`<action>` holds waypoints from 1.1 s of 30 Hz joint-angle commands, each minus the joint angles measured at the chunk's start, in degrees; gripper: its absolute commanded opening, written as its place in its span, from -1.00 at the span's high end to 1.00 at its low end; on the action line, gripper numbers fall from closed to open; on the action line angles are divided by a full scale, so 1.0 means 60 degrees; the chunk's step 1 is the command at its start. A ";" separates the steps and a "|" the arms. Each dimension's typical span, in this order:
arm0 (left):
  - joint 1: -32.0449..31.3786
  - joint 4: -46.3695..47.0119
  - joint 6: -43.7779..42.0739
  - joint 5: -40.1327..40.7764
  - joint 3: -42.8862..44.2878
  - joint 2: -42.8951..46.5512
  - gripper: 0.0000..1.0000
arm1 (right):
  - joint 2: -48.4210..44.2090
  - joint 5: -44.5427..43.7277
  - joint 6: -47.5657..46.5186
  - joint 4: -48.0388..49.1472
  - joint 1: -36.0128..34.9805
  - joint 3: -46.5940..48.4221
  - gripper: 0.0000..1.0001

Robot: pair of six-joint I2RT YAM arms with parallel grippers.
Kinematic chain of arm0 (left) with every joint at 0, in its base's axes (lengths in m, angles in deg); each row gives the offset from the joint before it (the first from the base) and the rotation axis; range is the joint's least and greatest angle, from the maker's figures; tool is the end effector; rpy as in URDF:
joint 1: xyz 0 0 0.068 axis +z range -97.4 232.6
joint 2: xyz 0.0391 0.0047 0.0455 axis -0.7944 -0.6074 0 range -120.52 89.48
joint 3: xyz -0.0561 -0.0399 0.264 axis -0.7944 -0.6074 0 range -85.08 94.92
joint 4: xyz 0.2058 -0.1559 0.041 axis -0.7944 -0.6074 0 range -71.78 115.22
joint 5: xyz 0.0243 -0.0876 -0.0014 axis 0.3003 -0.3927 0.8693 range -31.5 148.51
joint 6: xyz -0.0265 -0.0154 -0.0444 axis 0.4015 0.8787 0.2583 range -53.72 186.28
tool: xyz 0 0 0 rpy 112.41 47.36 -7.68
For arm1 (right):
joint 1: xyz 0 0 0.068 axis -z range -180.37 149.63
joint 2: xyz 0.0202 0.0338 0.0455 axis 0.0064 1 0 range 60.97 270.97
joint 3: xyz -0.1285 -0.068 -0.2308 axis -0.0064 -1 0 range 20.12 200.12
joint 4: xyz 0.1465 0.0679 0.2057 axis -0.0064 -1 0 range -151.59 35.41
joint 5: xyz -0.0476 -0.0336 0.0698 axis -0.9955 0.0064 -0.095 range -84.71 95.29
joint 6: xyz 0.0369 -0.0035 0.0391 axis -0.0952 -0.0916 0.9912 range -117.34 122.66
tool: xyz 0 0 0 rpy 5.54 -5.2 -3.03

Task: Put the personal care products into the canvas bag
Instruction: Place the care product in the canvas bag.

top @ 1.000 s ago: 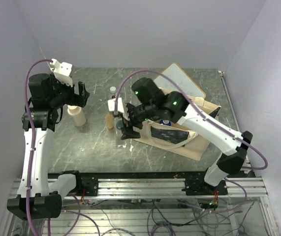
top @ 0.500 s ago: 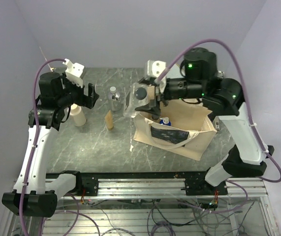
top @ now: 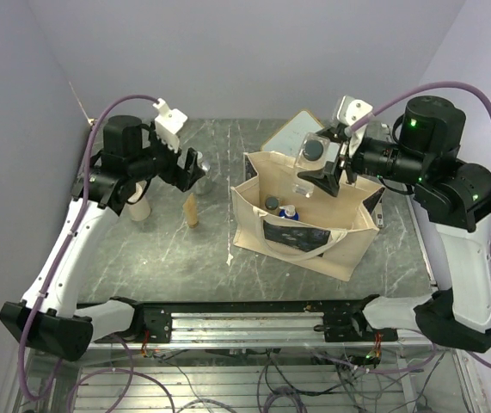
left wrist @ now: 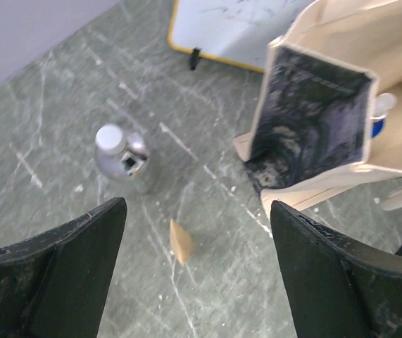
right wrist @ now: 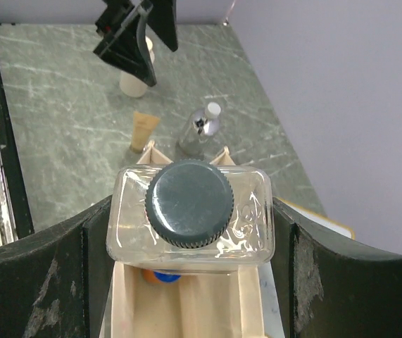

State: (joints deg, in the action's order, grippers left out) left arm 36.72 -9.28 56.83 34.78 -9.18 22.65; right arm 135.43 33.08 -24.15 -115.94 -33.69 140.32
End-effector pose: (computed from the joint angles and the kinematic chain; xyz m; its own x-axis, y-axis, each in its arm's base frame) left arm 0.2316 -0.0808 0.4082 -0.3091 0.2441 -0.9192 0.6595 0.7513 -0.0222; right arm 0.1403 0.1121 0.5569 0.1879 -0.3540 -0.9162 -0.8700 0.3730 -0.3226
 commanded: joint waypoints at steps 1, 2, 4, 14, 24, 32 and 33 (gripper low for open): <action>-0.0621 -0.0171 -0.0172 -0.0839 0.1117 -0.0312 -0.88 | -0.0681 0.0746 -0.0446 0.1414 0.0775 -0.0893 1.00; -0.0767 -0.0181 -0.0058 -0.0962 0.1246 -0.0428 -0.87 | -0.0758 0.0876 -0.0541 0.1436 0.1140 -0.1198 1.00; -0.1079 -0.0066 0.0312 -0.1093 0.1417 -0.0625 -0.85 | -0.0967 0.1140 -0.0671 0.1451 0.1557 -0.1717 1.00; -0.2415 0.0655 0.1792 -0.1222 0.1581 -0.1646 -0.75 | -0.1039 0.1830 -0.1384 0.1131 0.2430 -0.3291 1.00; -0.3623 0.0614 0.1326 -0.0491 0.1285 -0.2336 -0.71 | -0.1146 0.2530 -0.2040 0.1448 0.2752 -0.5044 1.00; -0.3953 0.0705 0.1224 0.0565 0.1237 -0.2596 -0.47 | -0.0782 0.3424 -0.2694 0.2233 0.2756 -0.6422 1.00; -0.3959 0.0699 0.1217 0.0658 0.1248 -0.2611 -0.45 | -0.0720 0.3536 -0.2807 0.2316 0.2756 -0.6560 1.00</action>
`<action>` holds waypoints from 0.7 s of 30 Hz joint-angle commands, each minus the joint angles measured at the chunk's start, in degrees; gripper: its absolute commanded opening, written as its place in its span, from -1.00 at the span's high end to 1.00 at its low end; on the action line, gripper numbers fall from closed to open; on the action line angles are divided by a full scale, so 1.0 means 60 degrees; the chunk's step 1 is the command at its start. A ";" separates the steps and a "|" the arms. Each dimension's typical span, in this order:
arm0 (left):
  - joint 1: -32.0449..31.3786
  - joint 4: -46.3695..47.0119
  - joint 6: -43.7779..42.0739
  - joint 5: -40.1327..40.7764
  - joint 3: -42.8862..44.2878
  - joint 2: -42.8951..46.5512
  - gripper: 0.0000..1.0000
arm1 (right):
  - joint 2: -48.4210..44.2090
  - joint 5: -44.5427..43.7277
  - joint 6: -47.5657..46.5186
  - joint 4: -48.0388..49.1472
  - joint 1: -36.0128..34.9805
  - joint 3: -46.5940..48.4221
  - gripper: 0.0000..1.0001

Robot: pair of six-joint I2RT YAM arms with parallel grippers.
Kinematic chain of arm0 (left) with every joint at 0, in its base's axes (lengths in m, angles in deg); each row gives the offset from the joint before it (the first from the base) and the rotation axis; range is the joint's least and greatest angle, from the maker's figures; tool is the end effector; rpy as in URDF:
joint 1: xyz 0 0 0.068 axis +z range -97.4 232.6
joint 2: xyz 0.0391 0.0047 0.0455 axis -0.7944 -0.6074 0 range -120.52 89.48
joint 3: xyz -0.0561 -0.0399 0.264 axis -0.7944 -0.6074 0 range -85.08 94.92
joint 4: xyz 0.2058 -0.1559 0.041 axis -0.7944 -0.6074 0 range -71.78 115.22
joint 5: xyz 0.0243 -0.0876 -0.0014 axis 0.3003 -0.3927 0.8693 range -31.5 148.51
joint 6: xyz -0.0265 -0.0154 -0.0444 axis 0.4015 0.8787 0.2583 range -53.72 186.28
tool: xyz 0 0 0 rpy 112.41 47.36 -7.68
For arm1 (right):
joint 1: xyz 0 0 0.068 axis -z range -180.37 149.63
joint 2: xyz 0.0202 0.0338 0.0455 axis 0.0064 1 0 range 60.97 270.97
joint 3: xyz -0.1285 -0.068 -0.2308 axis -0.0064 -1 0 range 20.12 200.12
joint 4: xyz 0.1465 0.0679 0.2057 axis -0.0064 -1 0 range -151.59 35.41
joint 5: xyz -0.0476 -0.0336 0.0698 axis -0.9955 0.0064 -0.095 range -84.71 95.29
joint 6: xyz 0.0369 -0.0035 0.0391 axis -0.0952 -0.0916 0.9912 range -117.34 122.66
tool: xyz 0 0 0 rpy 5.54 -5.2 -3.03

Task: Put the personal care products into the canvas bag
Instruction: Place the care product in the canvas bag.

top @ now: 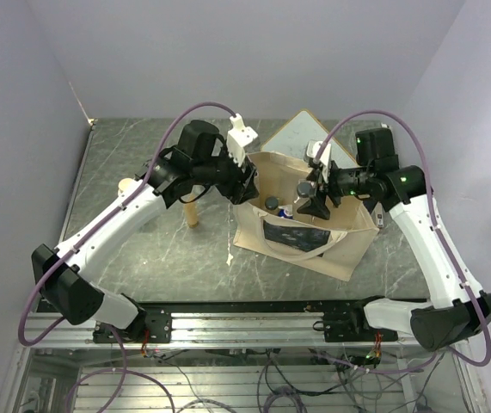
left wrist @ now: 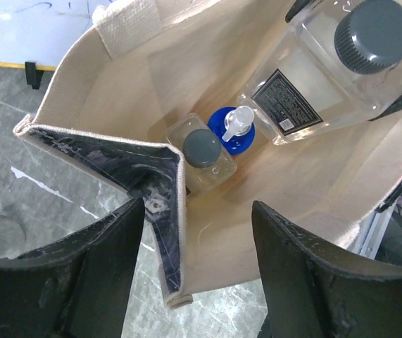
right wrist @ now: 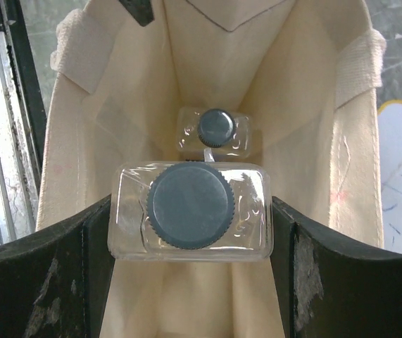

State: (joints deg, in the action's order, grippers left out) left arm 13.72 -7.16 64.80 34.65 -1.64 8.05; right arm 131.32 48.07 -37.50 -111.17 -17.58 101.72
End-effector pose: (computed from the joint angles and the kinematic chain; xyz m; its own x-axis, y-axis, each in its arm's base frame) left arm 0.2364 -0.2092 0.3892 -0.3718 0.3300 -0.8677 0.8555 0.4847 -0.1822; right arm 0.2127 0.0913 0.3977 -0.0847 -0.5219 -0.8488 -0.9526 0.2921 -0.0845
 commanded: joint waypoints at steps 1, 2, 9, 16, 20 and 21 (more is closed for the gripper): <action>-0.0137 0.0343 -0.0127 0.0741 0.0007 -0.0185 -0.43 | 0.0020 0.1130 -0.0654 0.1650 0.0071 -0.0258 1.00; -0.0140 0.0341 -0.0134 0.0794 0.0009 -0.0175 -0.40 | 0.0060 0.1188 -0.0740 0.1755 0.0071 -0.0417 1.00; -0.0140 0.0413 -0.0190 0.0710 -0.0044 -0.0091 -0.03 | 0.0255 0.1573 -0.1116 0.2466 0.0071 -0.1593 1.00; -0.0133 0.0355 -0.0334 0.0528 0.0039 -0.0239 0.35 | 0.0627 0.1838 -0.1785 0.2160 0.0060 -0.1794 1.00; -0.0148 0.0340 -0.0409 0.0457 0.0010 -0.0269 0.61 | 0.0733 0.1666 -0.2126 0.2136 0.0071 -0.2031 1.00; -0.0152 0.0335 -0.0433 0.0449 0.0006 -0.0278 0.67 | 0.0748 0.1635 -0.2182 0.2148 0.0084 -0.2083 1.00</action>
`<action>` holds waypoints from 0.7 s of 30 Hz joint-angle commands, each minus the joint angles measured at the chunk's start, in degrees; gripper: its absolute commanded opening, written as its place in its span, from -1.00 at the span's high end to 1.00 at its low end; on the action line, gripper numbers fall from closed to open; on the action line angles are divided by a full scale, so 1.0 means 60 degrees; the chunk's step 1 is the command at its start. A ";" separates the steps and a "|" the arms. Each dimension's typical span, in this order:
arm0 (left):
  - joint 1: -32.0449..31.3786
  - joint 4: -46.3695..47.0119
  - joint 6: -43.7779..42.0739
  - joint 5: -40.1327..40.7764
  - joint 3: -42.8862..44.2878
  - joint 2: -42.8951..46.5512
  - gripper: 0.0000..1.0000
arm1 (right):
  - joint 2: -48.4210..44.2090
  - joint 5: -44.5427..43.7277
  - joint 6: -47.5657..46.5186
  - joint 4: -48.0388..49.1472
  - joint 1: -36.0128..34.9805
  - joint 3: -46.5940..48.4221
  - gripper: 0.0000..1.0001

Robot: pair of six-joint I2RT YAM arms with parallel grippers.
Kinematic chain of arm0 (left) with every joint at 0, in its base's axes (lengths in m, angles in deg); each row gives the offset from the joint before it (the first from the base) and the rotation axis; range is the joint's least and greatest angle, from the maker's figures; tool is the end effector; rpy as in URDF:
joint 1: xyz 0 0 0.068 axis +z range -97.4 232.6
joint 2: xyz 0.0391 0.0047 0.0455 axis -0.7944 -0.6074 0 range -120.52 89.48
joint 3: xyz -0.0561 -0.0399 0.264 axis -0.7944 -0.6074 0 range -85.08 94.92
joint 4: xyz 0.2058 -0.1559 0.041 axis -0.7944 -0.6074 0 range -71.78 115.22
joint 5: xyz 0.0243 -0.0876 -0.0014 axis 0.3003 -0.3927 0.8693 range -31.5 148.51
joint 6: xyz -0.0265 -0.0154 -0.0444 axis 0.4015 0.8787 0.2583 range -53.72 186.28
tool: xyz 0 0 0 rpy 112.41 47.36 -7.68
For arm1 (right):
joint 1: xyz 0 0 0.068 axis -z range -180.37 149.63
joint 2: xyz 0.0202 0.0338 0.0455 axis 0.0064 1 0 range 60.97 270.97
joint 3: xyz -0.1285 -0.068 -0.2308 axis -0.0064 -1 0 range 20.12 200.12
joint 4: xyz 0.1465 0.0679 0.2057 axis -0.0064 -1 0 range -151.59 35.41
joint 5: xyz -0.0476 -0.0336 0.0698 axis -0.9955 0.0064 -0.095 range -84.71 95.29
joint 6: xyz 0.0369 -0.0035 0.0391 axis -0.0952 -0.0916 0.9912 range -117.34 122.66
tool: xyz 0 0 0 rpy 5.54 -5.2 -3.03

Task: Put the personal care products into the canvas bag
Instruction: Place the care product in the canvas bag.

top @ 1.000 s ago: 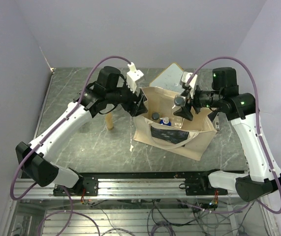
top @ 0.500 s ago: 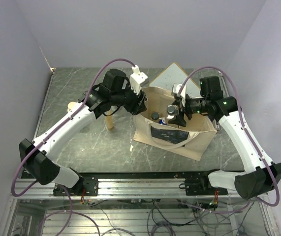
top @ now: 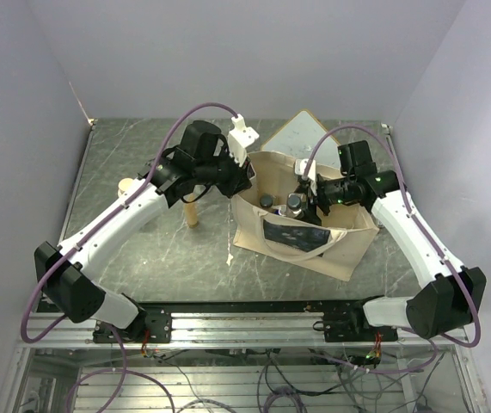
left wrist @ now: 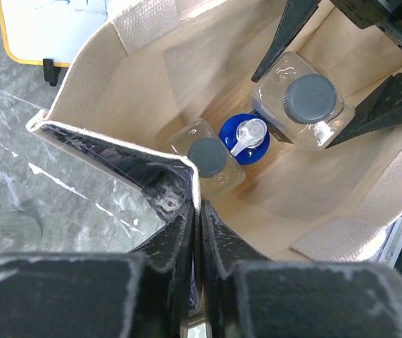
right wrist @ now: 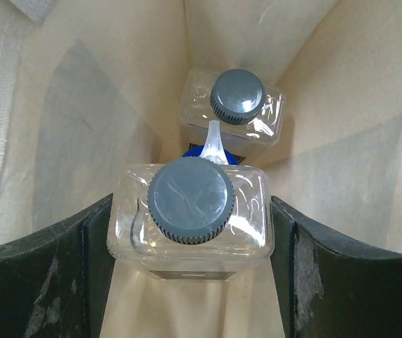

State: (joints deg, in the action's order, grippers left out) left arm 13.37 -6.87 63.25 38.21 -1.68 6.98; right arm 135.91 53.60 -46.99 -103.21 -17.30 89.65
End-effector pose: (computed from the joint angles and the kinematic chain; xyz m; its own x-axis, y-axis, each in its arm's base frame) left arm 0.2412 -0.2129 0.3834 -0.3573 0.3556 -0.8637 0.8430 0.5210 -0.1342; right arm 0.2394 0.1007 0.3261 -0.0337 -0.5401 -0.8409 -0.9871 0.1496 -0.0566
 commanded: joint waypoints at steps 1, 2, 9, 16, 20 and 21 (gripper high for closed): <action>-0.0093 0.0275 -0.0190 -0.0157 0.0016 -0.0103 0.74 | -0.0003 0.0695 -0.0688 0.0785 0.0038 -0.0121 1.00; -0.0094 0.0268 -0.0209 -0.0158 0.0017 -0.0107 0.80 | 0.0030 0.0686 -0.0783 0.0718 0.0038 -0.0151 1.00; -0.0098 0.0251 -0.0328 -0.0095 -0.0025 0.0051 0.86 | 0.0119 0.0473 -0.1142 0.0632 0.0078 -0.0594 1.00; -0.0127 0.0153 -0.0403 -0.0153 -0.0039 0.0068 0.87 | 0.0429 0.0528 -0.1350 0.0900 0.0086 -0.1078 1.00; -0.0140 0.0149 -0.0487 -0.0076 -0.0135 0.0186 0.86 | 0.0609 0.0368 -0.1469 0.0838 0.0082 -0.1162 1.00; -0.0142 0.0140 -0.0502 -0.0073 -0.0163 0.0209 0.86 | 0.0652 0.0286 -0.1491 0.0757 0.0082 -0.1118 1.00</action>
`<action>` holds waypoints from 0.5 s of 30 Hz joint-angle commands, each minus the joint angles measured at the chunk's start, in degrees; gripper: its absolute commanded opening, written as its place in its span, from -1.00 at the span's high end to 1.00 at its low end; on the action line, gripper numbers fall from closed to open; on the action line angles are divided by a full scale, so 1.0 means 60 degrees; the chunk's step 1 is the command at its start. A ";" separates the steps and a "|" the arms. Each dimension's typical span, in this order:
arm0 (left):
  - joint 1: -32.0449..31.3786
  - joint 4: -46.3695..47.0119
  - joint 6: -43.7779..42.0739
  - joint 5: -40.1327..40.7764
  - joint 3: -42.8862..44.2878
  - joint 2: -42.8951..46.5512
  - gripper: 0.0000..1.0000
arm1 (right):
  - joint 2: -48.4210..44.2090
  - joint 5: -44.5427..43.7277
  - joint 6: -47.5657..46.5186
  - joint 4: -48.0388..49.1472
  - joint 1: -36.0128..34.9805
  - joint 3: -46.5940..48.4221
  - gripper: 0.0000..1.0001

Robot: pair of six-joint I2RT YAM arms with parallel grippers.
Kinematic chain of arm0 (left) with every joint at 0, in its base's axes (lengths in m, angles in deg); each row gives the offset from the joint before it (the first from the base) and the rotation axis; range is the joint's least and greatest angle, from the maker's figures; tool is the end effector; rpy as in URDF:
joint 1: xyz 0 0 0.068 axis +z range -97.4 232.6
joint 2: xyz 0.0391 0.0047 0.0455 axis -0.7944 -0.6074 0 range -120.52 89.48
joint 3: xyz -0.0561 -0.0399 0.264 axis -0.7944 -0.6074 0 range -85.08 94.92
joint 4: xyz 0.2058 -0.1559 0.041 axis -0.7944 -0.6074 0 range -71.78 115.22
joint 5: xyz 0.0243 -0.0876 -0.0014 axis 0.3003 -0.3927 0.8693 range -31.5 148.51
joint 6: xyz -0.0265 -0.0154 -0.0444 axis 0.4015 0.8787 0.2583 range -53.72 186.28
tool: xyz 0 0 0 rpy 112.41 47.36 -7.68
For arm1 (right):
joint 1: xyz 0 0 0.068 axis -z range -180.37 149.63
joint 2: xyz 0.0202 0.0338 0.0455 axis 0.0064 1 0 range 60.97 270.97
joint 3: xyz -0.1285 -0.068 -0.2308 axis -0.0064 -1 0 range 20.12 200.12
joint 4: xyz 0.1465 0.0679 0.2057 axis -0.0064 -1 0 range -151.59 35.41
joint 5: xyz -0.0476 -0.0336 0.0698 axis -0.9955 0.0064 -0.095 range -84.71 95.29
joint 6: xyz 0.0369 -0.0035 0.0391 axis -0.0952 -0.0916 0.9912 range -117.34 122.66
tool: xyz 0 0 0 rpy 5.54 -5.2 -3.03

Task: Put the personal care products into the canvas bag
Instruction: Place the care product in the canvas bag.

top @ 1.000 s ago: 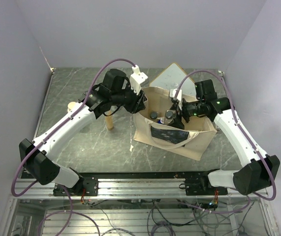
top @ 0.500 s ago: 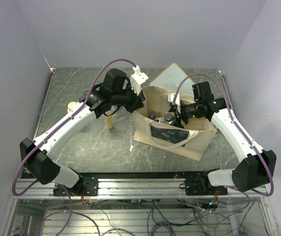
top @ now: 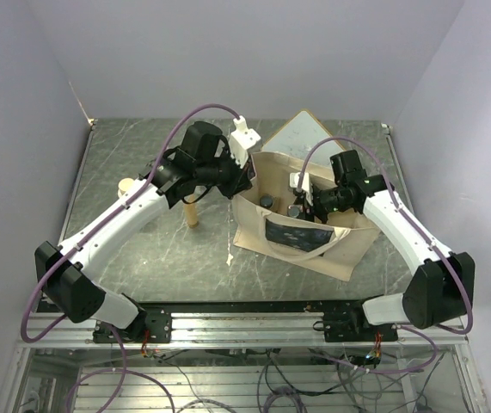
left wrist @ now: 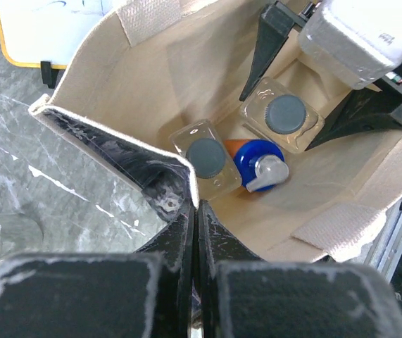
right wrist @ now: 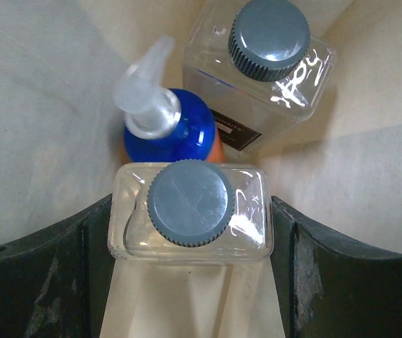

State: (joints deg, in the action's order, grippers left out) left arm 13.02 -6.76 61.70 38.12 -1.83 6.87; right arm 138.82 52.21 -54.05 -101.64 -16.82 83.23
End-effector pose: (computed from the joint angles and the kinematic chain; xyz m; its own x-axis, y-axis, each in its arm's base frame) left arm 0.2403 -0.2148 0.3821 -0.3338 0.3729 -0.8658 0.8558 0.5049 -0.1125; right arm 0.2450 0.0995 0.2807 -0.0252 -0.6028 -0.7975 -0.9944 0.0972 -0.0421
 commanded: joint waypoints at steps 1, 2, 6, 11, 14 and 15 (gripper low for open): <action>-0.0077 0.0126 -0.0254 -0.0034 -0.0167 0.0252 0.86 | 0.0210 0.0456 -0.0326 0.0395 0.0002 0.0019 1.00; -0.0074 0.0130 -0.0269 -0.0017 -0.0176 0.0274 0.86 | 0.0246 0.0398 -0.0320 0.0315 -0.0011 0.0089 0.96; -0.0099 0.0120 -0.0306 0.0029 -0.0208 0.0355 0.86 | 0.0398 0.0055 -0.0235 0.0029 -0.0049 0.0364 0.71; -0.0121 0.0089 -0.0349 0.0118 -0.0142 0.0469 0.86 | 0.0541 -0.0380 -0.0341 -0.0324 -0.0215 0.0480 0.64; -0.0127 0.0130 -0.0301 0.0348 -0.0108 0.0548 0.86 | 0.0523 -0.0596 -0.0324 -0.0590 -0.0411 0.0636 0.91; -0.0125 0.0155 -0.0273 0.0425 -0.0094 0.0580 0.86 | 0.0501 -0.0621 -0.0313 -0.0714 -0.0485 0.0718 0.97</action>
State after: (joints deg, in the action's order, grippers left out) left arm 12.74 -6.81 60.50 38.60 -2.42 7.68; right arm 141.86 47.99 -55.36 -103.89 -18.13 84.91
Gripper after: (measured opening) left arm 0.081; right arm 0.744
